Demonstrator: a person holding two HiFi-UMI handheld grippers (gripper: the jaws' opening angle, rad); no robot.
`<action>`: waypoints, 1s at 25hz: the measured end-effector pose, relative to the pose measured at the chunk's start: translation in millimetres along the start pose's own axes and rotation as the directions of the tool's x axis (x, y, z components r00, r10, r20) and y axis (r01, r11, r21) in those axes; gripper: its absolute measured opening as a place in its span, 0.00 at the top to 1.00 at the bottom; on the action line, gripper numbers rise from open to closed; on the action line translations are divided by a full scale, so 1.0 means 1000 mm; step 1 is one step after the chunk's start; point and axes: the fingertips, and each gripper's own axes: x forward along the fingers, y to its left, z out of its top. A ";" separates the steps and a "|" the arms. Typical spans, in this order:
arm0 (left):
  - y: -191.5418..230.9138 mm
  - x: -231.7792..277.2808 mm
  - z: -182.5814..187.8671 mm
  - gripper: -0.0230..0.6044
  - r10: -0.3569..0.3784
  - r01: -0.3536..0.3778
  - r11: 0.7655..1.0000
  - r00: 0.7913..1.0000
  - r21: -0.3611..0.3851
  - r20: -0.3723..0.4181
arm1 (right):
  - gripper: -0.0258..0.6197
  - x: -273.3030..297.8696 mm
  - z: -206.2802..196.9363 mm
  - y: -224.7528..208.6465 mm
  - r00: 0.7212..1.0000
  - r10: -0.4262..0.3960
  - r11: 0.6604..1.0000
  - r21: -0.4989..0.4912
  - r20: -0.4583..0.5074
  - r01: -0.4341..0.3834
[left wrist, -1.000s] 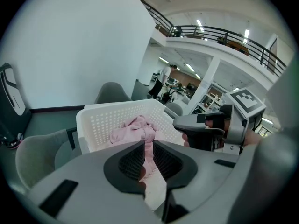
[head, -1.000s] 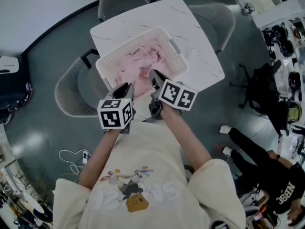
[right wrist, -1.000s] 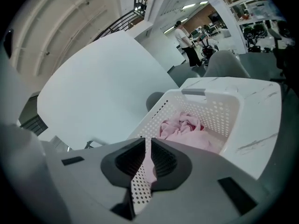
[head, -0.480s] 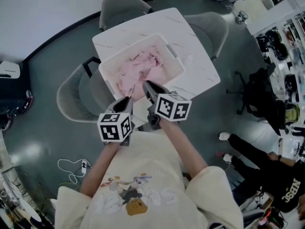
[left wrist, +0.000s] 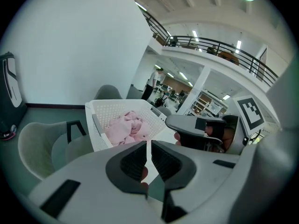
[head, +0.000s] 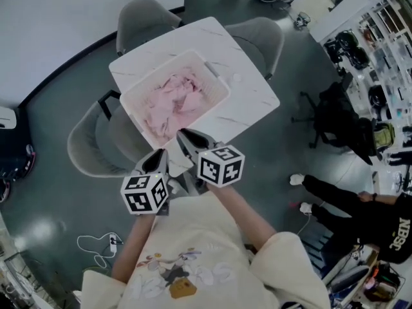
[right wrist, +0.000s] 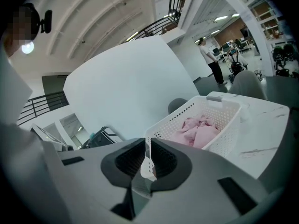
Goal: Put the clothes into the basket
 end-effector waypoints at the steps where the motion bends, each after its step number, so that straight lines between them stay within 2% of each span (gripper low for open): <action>1: -0.003 -0.004 -0.004 0.90 -0.008 0.008 1.000 1.000 0.001 -0.003 | 0.90 -0.005 -0.004 0.003 1.000 -0.003 1.000 -0.008 0.003 0.003; 7: -0.017 -0.015 -0.014 0.90 -0.033 0.033 0.999 0.999 0.018 -0.009 | 0.90 -0.028 -0.016 0.021 1.000 0.002 0.998 -0.056 0.020 -0.001; 12: -0.017 -0.020 -0.008 0.90 -0.028 0.028 1.000 1.000 0.010 0.011 | 0.90 -0.030 -0.004 0.033 0.998 0.025 0.994 -0.112 0.049 -0.019; 20: -0.016 -0.030 0.005 0.90 -0.013 0.012 1.000 0.999 0.013 0.052 | 0.90 -0.030 0.011 0.041 0.996 0.039 0.991 -0.133 0.085 -0.028; 25: -0.016 -0.031 0.007 0.90 -0.024 0.023 1.000 0.998 0.019 0.051 | 0.90 -0.031 0.005 0.048 0.996 0.034 0.990 -0.138 0.084 -0.022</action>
